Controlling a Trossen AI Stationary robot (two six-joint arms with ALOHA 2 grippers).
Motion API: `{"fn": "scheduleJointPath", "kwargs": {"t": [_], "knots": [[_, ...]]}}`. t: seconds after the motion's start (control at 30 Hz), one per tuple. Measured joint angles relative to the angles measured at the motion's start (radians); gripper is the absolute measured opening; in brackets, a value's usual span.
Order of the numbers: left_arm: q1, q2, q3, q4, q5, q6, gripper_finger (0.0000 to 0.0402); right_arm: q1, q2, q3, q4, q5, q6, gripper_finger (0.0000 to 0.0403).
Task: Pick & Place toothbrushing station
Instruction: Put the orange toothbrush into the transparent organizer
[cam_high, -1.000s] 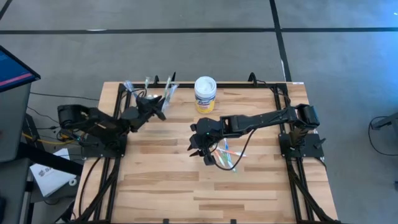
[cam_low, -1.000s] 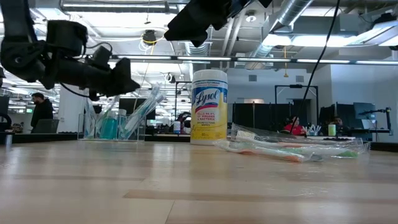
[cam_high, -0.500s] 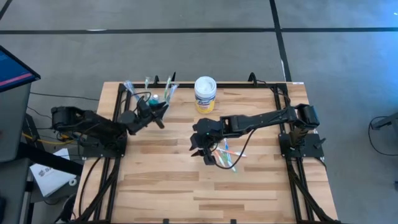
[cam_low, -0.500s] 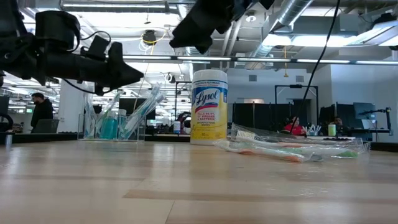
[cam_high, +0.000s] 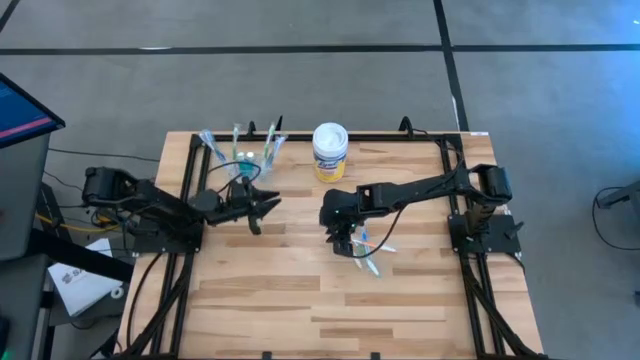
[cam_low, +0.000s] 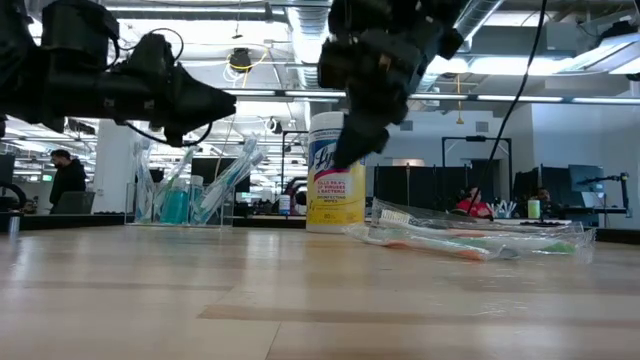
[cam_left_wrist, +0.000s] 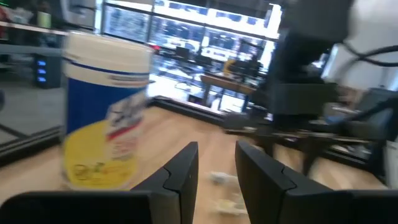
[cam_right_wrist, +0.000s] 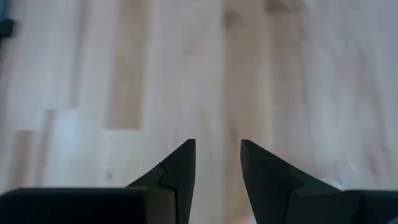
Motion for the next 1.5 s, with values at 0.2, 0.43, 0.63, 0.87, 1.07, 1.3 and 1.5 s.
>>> {"fn": "scheduleJointPath", "kwargs": {"t": [0.2, 0.43, 0.63, 0.87, 1.07, 1.3, 1.5], "knots": [[-0.075, 0.0, 0.0, 0.0, 0.0, 0.0, 0.0099, -0.024, 0.0, -0.025, -0.082, 0.033, 0.011, 0.0118], [-0.129, 0.0, 0.0, 0.0, -0.001, 0.0, 0.0099, -0.026, 0.0, -0.043, -0.177, 0.033, 0.007, 0.0118], [-0.155, 0.0, 0.0, 0.0, -0.001, 0.0, 0.0099, -0.022, 0.0, -0.042, -0.182, 0.033, 0.008, 0.0118], [-0.18, 0.0, 0.0, 0.0, -0.002, 0.0, 0.0099, -0.022, 0.0, -0.042, -0.197, 0.054, 0.0, 0.0118], [-0.186, 0.0, 0.0, -0.001, -0.002, 0.0, 0.0099, -0.015, 0.0, -0.042, -0.201, 0.078, -0.001, 0.0118], [-0.186, 0.0, 0.0, -0.001, -0.002, 0.0, 0.0099, 0.002, 0.0, -0.042, -0.217, 0.078, 0.0, 0.0118], [-0.185, 0.0, 0.0, -0.001, -0.002, 0.0, 0.0099, 0.005, 0.0, -0.042, -0.239, 0.078, 0.003, 0.0118]]}}
